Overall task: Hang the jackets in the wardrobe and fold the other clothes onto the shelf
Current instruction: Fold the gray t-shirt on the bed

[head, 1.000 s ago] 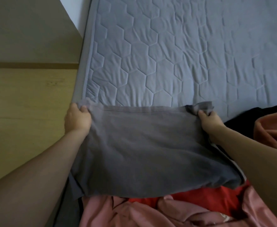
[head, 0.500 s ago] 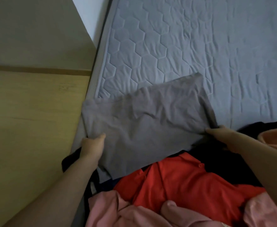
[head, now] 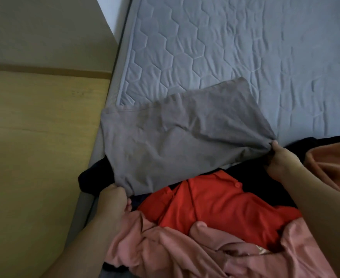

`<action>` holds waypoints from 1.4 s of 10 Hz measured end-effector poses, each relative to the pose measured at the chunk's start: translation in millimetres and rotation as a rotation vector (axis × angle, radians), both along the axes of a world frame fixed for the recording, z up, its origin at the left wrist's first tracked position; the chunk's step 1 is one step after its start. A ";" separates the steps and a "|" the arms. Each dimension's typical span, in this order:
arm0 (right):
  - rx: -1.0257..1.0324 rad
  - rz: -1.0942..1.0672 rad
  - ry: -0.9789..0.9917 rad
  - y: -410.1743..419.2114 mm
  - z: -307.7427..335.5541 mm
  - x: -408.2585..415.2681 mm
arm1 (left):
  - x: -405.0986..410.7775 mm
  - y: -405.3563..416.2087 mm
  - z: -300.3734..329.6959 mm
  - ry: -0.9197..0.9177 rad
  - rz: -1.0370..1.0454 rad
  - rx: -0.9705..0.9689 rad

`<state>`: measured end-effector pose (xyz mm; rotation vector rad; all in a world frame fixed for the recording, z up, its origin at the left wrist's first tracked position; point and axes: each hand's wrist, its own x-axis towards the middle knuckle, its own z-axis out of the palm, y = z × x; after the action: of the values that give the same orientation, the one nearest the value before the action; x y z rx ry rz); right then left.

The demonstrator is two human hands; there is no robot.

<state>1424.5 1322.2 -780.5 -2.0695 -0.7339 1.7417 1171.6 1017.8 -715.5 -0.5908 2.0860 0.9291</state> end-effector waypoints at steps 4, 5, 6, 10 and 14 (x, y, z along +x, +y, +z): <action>0.210 0.845 -1.228 35.7 38.0 7.7 | -17.3 -36.0 -2.0 -0.107 -0.239 -0.198; 0.583 0.985 -1.121 -15.9 32.1 -21.5 | -14.9 -31.2 4.9 -0.023 -0.275 -0.133; 0.823 1.490 -0.631 -103.9 27.4 -80.6 | -14.2 -38.8 11.5 -0.135 -0.322 -0.226; 0.817 1.994 -0.312 -252.0 35.0 -187.4 | -166.5 50.2 -52.8 0.270 -0.654 -0.040; 0.954 1.898 -0.528 -277.6 15.8 -201.6 | -207.4 87.1 -60.6 1.169 -1.318 -0.409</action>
<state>1223.0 1044.6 -764.7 -0.7085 -3.3624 0.5467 964.2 1104.9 -776.1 1.3998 2.8382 -0.0662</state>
